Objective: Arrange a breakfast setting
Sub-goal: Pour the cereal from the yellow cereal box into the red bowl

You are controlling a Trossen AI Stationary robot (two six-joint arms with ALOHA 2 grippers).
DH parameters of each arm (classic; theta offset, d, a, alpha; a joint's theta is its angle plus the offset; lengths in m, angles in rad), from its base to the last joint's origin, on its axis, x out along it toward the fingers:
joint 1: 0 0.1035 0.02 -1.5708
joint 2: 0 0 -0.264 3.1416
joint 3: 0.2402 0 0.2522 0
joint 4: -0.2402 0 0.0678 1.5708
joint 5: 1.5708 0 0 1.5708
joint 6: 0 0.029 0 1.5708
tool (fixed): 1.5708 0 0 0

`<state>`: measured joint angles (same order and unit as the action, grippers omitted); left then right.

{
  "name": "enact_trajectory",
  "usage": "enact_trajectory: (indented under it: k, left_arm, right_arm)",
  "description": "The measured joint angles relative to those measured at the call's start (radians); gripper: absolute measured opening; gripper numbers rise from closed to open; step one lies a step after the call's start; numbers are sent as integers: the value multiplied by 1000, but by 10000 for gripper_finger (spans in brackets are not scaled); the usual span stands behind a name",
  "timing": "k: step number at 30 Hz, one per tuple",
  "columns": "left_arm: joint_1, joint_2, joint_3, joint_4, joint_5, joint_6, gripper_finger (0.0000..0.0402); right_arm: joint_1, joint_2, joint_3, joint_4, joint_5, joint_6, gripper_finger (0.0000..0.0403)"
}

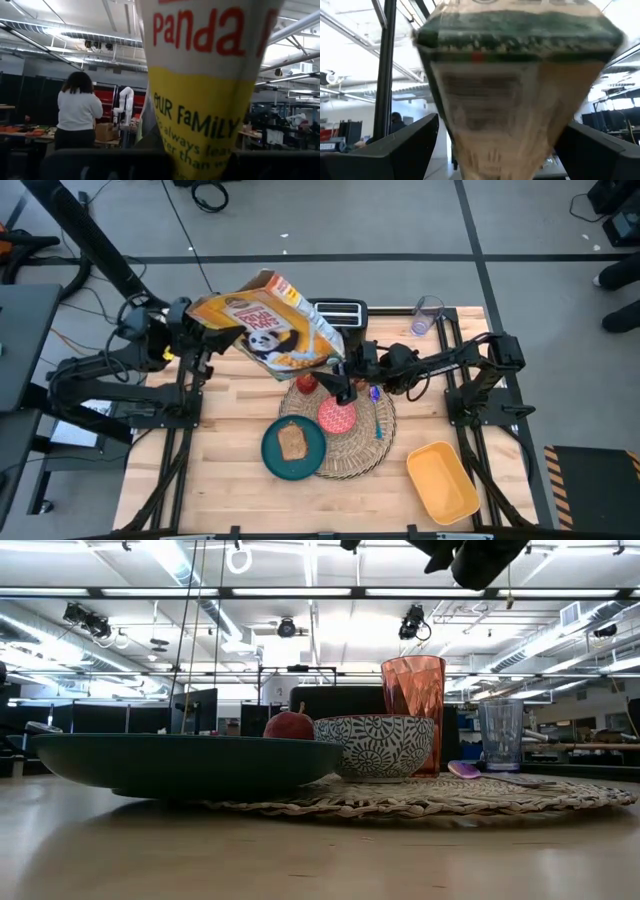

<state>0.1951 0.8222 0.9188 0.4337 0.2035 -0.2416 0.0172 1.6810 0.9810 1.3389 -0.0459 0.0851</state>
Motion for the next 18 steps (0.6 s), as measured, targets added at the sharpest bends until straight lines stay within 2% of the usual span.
enact_trajectory:
  k: [10,18]
  left_arm:
    - [-26,112,0,108,-4,37,18]
    - [-26,147,0,138,-3,43,18]
  right_arm:
    - [-1,-1,1,68,28,-7,363]
    - [-1,-1,0,81,38,-23,300]
